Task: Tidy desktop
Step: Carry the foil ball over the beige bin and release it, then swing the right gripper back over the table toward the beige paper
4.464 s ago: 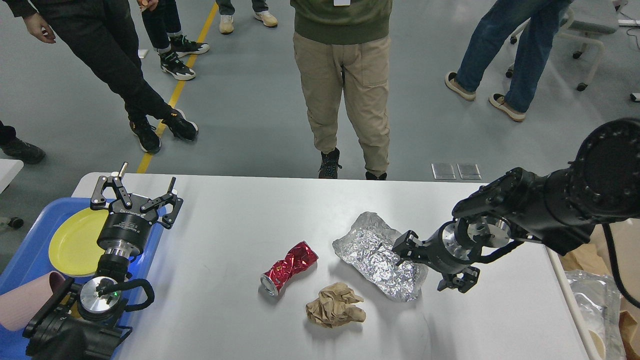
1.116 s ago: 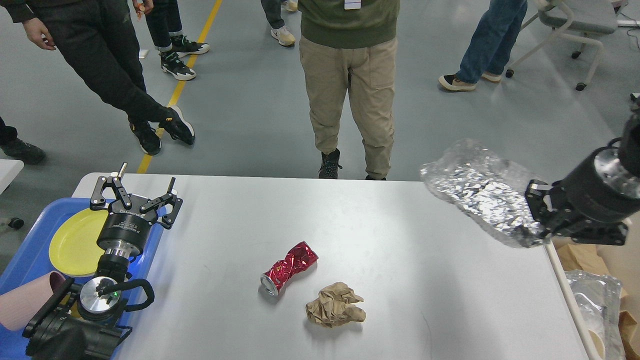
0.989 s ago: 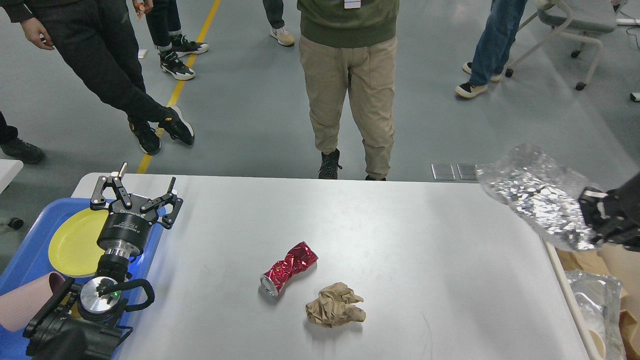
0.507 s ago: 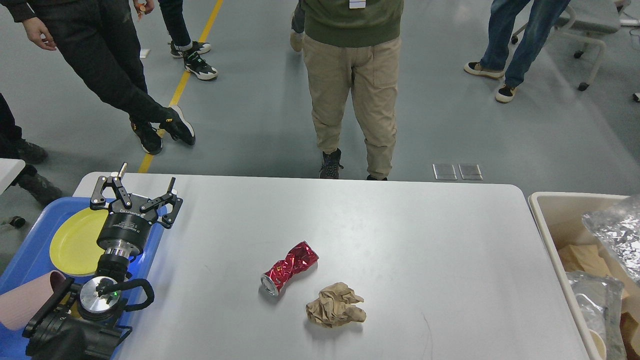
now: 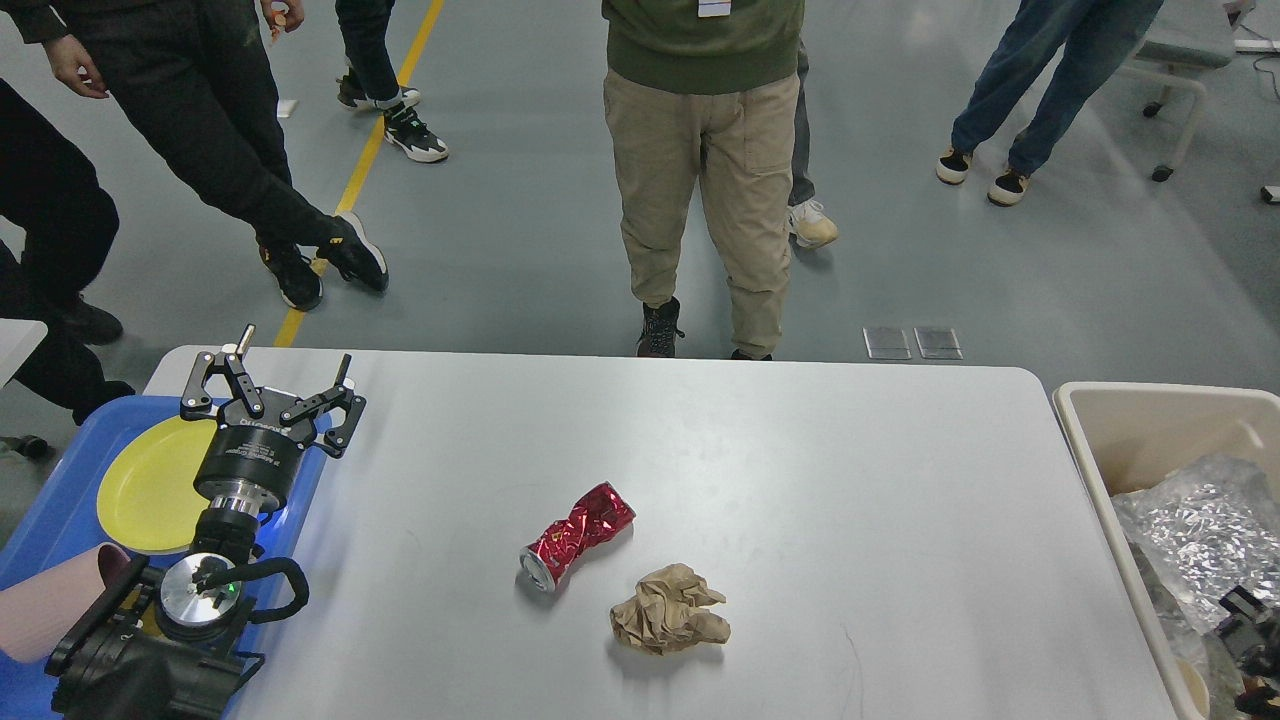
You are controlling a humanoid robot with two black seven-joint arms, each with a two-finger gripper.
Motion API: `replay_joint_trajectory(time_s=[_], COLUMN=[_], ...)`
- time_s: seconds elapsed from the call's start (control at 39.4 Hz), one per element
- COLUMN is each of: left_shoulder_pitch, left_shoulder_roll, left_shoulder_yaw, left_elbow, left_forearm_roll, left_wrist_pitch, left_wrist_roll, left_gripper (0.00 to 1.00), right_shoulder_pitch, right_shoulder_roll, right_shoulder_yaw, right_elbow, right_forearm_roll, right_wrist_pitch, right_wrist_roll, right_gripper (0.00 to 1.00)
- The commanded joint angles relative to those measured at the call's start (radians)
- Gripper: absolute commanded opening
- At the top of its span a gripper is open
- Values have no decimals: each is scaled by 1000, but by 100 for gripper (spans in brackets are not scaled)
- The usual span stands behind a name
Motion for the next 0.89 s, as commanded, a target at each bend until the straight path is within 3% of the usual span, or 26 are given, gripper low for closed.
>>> replay_joint_trajectory(time_s=[0.0,0.28,0.3,0.33,0.43,0.46,0.86], left_shoulder_pitch=[0,0,0,0,0,0,0], left_shoulder_roll=[1,1,1,1,1,1,-1], left_shoulder_yaw=[0,0,0,0,0,0,0], left_elbow=[0,0,0,0,0,0,0], left_forearm_roll=[0,0,0,0,0,0,0], left_wrist_pitch=[0,0,0,0,0,0,0], left_wrist_roll=[1,0,0,1,0,0,0], left_gripper=[96,96,96,96,96,96,96], right_shoulder_pitch=[-26,-37,-37,-37,-37,-37,-16], right_shoulder_roll=[28,33,30,31,27,27,-10], right_shoulder_yaw=[-1,-4,-4,-7,-9,-9,-4], right_elbow=[-2,-2,-2,-2,-2,-2,50], right_forearm_roll=[-1,-1,-1,-1,-3,-3,-11], right_wrist_pitch=[-3,-3,-5,-8,-23,-26,-19], right_wrist_roll=[-3,-6,-5,-3,-2,0,0], right_gripper=[0,1,14,42,94,100,100])
